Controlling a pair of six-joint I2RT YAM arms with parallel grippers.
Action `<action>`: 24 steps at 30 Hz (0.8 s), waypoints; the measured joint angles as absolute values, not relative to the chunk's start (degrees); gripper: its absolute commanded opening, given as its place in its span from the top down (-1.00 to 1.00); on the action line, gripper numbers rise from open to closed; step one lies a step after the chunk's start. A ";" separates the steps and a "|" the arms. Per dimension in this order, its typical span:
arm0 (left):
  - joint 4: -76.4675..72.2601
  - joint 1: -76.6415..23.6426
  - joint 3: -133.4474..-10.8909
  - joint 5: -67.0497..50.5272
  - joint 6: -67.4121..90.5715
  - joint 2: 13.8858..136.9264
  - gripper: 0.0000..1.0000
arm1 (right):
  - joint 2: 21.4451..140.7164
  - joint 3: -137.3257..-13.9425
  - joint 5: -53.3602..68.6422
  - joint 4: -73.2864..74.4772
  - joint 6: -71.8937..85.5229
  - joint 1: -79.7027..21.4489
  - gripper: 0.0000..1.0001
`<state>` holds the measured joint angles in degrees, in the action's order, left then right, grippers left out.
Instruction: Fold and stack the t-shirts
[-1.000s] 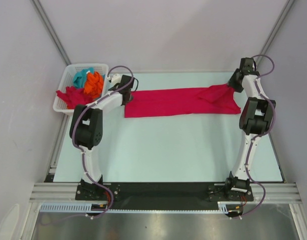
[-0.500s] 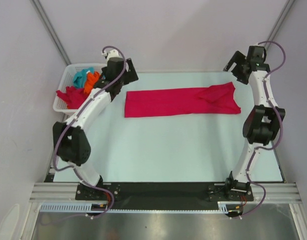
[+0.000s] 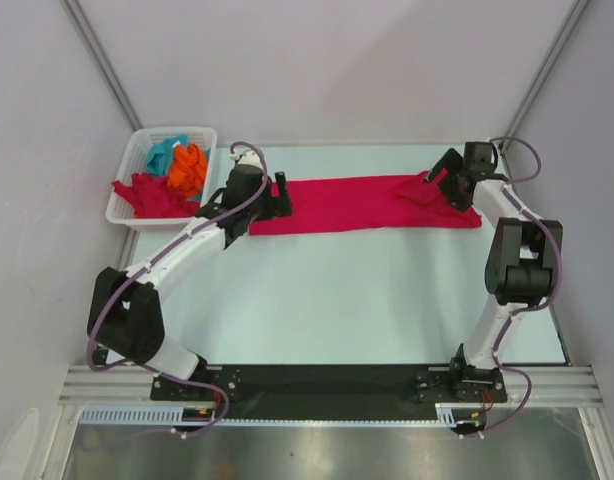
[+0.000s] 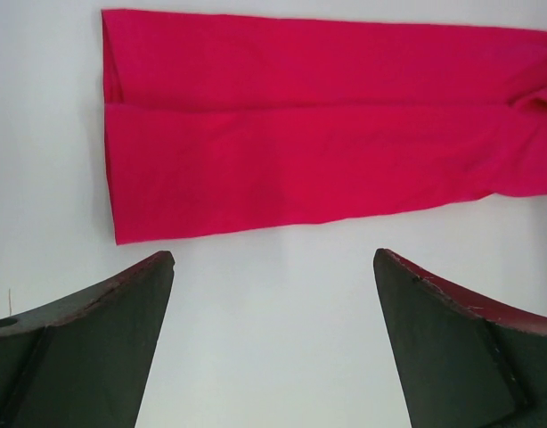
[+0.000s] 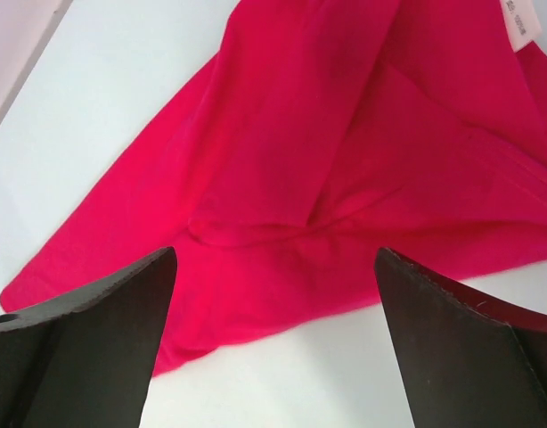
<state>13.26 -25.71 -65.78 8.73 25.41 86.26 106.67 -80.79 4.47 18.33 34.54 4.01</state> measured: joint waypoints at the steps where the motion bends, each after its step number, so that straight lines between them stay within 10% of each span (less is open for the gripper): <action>1: 13.54 -25.71 -65.28 8.75 25.41 86.24 -0.99 | 107.61 -80.79 4.23 17.56 34.74 3.99 -1.00; 24: 13.65 -25.47 -65.04 7.53 24.95 83.42 -0.99 | 124.84 -90.43 3.11 7.77 39.24 1.63 -0.99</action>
<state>13.65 -25.47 -65.04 7.53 24.95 83.42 124.84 -90.43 3.11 7.77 39.24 1.63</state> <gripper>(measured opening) 0.996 0.995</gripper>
